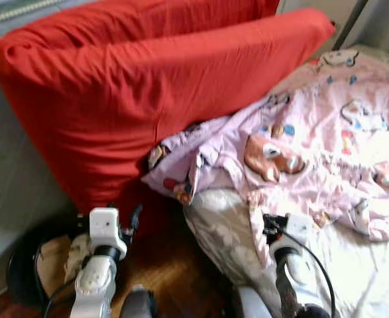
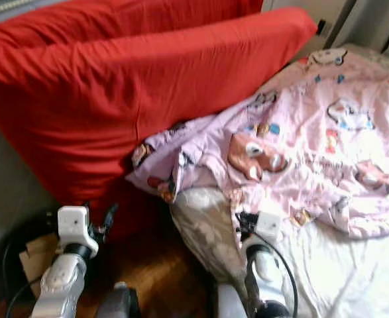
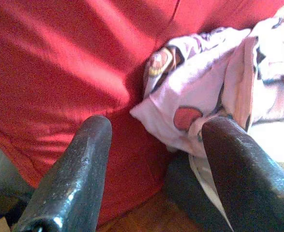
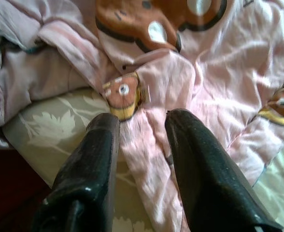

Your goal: Clean up the room

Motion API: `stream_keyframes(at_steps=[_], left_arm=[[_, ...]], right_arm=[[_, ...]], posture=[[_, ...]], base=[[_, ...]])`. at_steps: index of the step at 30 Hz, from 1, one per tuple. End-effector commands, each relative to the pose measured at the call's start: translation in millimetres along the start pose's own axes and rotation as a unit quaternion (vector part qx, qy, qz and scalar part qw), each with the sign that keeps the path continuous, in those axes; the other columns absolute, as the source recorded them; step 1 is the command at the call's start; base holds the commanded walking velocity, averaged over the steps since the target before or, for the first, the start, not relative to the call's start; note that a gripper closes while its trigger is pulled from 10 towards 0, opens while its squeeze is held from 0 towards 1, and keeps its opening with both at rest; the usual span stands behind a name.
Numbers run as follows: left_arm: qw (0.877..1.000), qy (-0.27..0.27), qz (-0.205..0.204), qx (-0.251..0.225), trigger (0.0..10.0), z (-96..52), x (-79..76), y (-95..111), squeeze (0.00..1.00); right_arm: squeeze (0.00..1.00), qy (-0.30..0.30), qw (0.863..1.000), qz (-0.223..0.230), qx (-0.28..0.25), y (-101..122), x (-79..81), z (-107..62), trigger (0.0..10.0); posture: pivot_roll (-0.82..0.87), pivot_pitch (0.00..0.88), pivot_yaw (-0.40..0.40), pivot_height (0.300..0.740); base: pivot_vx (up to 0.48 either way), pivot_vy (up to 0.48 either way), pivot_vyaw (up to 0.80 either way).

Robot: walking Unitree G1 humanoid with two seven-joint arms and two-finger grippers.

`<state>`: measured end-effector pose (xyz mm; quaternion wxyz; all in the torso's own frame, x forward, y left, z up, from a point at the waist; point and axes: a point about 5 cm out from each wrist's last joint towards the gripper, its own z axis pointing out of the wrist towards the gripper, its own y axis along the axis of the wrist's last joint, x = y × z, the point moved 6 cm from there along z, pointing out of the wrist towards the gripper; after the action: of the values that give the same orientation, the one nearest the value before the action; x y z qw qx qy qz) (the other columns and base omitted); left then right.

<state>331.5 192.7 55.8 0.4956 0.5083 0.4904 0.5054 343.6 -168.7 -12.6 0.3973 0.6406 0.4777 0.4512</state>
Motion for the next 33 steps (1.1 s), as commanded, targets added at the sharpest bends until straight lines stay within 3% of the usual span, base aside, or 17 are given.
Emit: stream_keyframes(at_steps=[1, 22, 26, 33], left_arm=[[1.0, -0.003, 0.001, 0.018, 10.0, -4.8, -1.8, -9.0, 0.0], [1.0, -0.006, -0.002, 0.016, 10.0, -2.9, -3.6, -7.1, 0.0], [1.0, -0.008, -0.002, 0.016, 10.0, -2.3, -4.2, -7.3, 0.0], [1.0, -0.01, -0.004, 0.014, 10.0, -0.6, -5.9, -6.3, 0.0]], right_arm=[[0.0, -0.006, 1.0, -0.002, 0.009, -5.8, -3.0, -2.7, 10.0], [0.0, 0.0, 1.0, -0.007, 0.02, -8.9, 1.1, -1.9, 10.0], [0.0, 0.005, 1.0, -0.008, 0.023, -9.6, 3.0, -1.7, 10.0], [0.0, 0.015, 1.0, -0.015, 0.018, -8.7, 5.8, -2.3, 10.0]], posture=[[0.09, 0.22, -0.01, 0.621], [0.09, 0.212, -0.009, 0.621], [0.09, 0.205, -0.007, 0.596], [0.09, 0.206, -0.007, 0.596]], base=[[0.0, 0.0, 0.0], [0.0, 0.0, 0.0], [0.0, 0.0, 0.0], [0.0, 0.0, 0.0]])
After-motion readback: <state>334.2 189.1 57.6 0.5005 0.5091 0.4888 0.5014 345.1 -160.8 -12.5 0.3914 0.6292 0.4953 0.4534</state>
